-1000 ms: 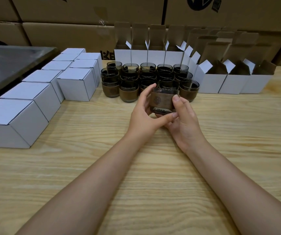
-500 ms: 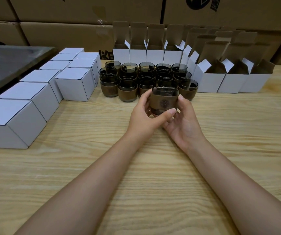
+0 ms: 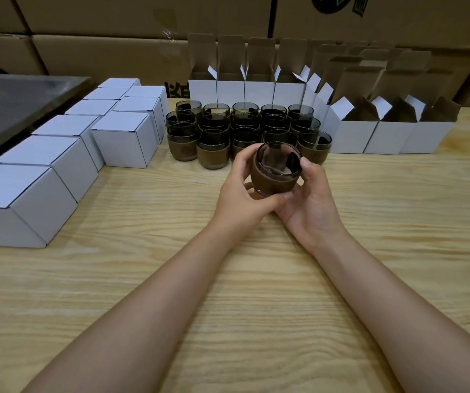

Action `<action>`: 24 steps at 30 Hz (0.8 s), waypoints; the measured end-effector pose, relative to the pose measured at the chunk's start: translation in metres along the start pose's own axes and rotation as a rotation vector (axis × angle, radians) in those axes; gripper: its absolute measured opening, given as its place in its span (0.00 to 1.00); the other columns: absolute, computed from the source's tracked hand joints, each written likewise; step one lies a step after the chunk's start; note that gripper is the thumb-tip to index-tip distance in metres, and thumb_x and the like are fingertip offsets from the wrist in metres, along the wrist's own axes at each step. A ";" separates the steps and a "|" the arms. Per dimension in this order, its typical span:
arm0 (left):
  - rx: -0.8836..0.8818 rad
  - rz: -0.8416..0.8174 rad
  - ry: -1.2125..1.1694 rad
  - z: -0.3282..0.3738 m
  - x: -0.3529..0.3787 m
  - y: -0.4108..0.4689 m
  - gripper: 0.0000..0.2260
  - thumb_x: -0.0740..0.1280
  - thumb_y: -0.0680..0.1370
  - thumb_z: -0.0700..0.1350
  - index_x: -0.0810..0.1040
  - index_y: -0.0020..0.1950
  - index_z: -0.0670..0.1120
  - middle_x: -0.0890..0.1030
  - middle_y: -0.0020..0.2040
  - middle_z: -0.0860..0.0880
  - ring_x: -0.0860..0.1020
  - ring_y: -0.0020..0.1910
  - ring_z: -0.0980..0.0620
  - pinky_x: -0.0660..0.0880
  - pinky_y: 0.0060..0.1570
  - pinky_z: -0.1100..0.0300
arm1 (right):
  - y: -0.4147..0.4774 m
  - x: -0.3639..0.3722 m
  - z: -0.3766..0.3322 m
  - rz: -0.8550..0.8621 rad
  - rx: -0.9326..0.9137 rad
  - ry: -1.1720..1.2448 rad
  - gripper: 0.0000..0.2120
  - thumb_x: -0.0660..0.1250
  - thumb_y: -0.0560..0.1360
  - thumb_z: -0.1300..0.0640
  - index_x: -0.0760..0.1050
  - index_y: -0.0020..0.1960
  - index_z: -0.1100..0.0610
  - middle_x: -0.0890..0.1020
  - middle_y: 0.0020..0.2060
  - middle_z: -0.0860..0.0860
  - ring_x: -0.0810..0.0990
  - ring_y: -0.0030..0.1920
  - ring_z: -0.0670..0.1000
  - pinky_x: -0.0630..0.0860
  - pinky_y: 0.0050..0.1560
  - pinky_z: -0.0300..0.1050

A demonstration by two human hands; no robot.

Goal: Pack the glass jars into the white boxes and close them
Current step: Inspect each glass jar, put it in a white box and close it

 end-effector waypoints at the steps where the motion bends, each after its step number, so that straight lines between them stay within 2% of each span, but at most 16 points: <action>1: 0.004 0.003 0.002 0.000 0.000 0.000 0.35 0.78 0.65 0.34 0.67 0.64 0.55 0.76 0.64 0.51 0.74 0.65 0.54 0.73 0.64 0.47 | 0.000 0.001 -0.001 -0.009 -0.006 0.000 0.16 0.60 0.76 0.52 0.75 0.61 0.54 0.83 0.53 0.56 0.80 0.55 0.57 0.76 0.58 0.57; 3: 0.013 0.007 0.000 0.000 -0.001 0.001 0.35 0.77 0.63 0.34 0.68 0.62 0.57 0.76 0.62 0.52 0.74 0.64 0.53 0.72 0.64 0.46 | 0.000 0.002 -0.001 -0.018 -0.012 -0.009 0.19 0.61 0.72 0.55 0.75 0.62 0.54 0.82 0.54 0.56 0.79 0.57 0.57 0.72 0.60 0.57; 5: 0.014 0.016 -0.003 -0.002 -0.001 0.002 0.35 0.77 0.63 0.32 0.67 0.61 0.56 0.76 0.61 0.53 0.76 0.63 0.52 0.74 0.63 0.46 | -0.001 0.003 -0.001 -0.038 -0.017 0.009 0.21 0.60 0.69 0.58 0.75 0.61 0.55 0.82 0.54 0.56 0.80 0.55 0.56 0.77 0.54 0.52; 7: 0.019 0.026 0.005 -0.003 -0.002 0.002 0.35 0.77 0.63 0.30 0.67 0.60 0.57 0.75 0.61 0.56 0.77 0.60 0.57 0.76 0.61 0.51 | -0.002 0.004 -0.001 -0.060 -0.017 0.026 0.21 0.58 0.68 0.61 0.75 0.60 0.57 0.81 0.54 0.57 0.79 0.55 0.56 0.79 0.47 0.48; 10: 0.060 0.036 0.051 -0.003 -0.001 0.002 0.36 0.77 0.63 0.30 0.66 0.59 0.57 0.73 0.65 0.55 0.75 0.63 0.56 0.74 0.62 0.54 | -0.002 0.003 -0.002 -0.056 -0.007 0.002 0.23 0.57 0.66 0.62 0.75 0.60 0.58 0.79 0.56 0.59 0.77 0.57 0.58 0.74 0.55 0.54; 13: 0.087 0.044 0.101 -0.002 -0.001 0.002 0.35 0.77 0.63 0.30 0.65 0.59 0.56 0.72 0.68 0.53 0.75 0.64 0.58 0.74 0.63 0.54 | -0.003 0.004 -0.002 -0.076 -0.004 0.004 0.24 0.57 0.65 0.62 0.74 0.60 0.58 0.79 0.55 0.59 0.77 0.57 0.59 0.75 0.55 0.54; 18: 0.120 0.065 0.167 0.001 -0.001 0.001 0.34 0.77 0.64 0.31 0.65 0.57 0.59 0.73 0.69 0.54 0.74 0.62 0.62 0.73 0.59 0.67 | -0.004 0.004 -0.001 -0.064 0.000 0.028 0.21 0.58 0.65 0.61 0.74 0.57 0.58 0.80 0.53 0.58 0.78 0.55 0.58 0.75 0.54 0.54; 21: 0.110 0.068 0.173 0.001 -0.002 0.001 0.35 0.77 0.64 0.30 0.67 0.58 0.59 0.73 0.65 0.59 0.74 0.62 0.61 0.74 0.60 0.61 | -0.003 0.002 -0.002 -0.050 0.008 0.039 0.20 0.58 0.65 0.60 0.75 0.56 0.57 0.83 0.49 0.56 0.82 0.49 0.55 0.77 0.48 0.50; 24: 0.107 0.068 0.188 0.000 -0.002 0.002 0.35 0.78 0.62 0.31 0.69 0.60 0.57 0.74 0.60 0.62 0.76 0.60 0.58 0.75 0.59 0.57 | -0.003 0.001 -0.002 -0.025 0.015 0.009 0.19 0.58 0.67 0.58 0.76 0.56 0.56 0.83 0.49 0.54 0.82 0.46 0.53 0.76 0.41 0.45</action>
Point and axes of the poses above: each hand's wrist, its own y-axis towards the middle knuckle, its own x-axis out of the palm, z = x × y, the point moved 4 cm from there along y, towards the middle knuckle
